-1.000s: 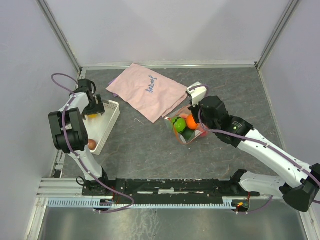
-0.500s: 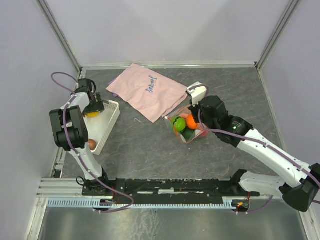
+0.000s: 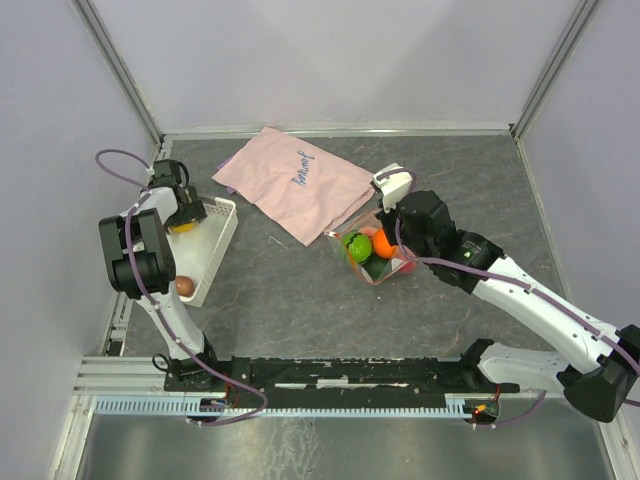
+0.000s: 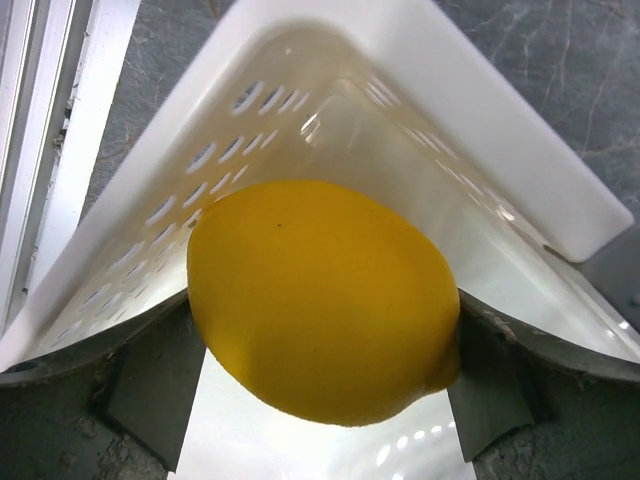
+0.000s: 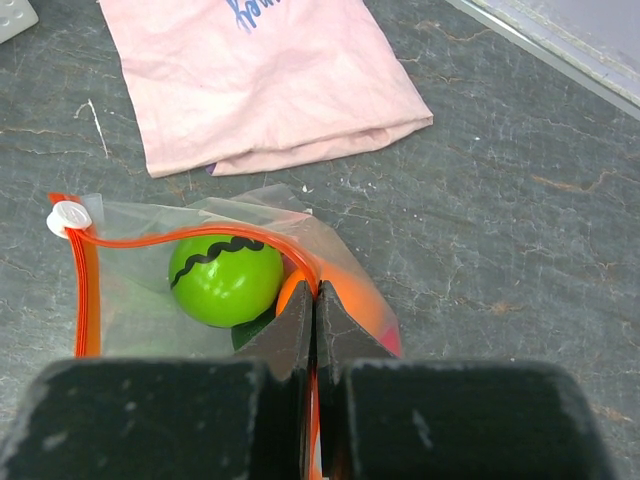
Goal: Place the food in the zip-top bag and seal the zipper
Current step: Pick up the fake fruit from the bin.
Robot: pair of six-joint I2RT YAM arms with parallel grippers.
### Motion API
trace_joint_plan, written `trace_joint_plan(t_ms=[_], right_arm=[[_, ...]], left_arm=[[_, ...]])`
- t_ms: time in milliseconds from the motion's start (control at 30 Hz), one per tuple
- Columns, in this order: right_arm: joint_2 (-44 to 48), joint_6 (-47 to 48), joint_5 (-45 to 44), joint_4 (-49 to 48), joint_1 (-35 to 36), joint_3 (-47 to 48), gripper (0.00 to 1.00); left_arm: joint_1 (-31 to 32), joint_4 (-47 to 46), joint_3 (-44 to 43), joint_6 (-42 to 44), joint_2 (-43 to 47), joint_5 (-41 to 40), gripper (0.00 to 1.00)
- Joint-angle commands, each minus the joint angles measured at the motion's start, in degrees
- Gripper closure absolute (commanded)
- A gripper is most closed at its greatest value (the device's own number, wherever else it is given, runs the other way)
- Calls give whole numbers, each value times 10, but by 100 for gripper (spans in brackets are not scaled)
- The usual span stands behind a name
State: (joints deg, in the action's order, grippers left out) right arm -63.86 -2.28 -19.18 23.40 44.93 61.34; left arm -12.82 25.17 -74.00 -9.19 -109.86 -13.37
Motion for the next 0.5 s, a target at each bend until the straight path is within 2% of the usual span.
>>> trace_joint_plan(t_ms=[0, 400, 467], right_arm=[[-2, -6, 5, -32, -2, 1, 98], [-3, -6, 5, -31, -3, 1, 98], [-4, -6, 5, -32, -3, 0, 98]], left_arm=[[-6, -57, 16, -73, 29, -8, 6], [-6, -61, 39, -85, 70, -21, 18], [-5, -59, 42, -86, 80, -15, 23]])
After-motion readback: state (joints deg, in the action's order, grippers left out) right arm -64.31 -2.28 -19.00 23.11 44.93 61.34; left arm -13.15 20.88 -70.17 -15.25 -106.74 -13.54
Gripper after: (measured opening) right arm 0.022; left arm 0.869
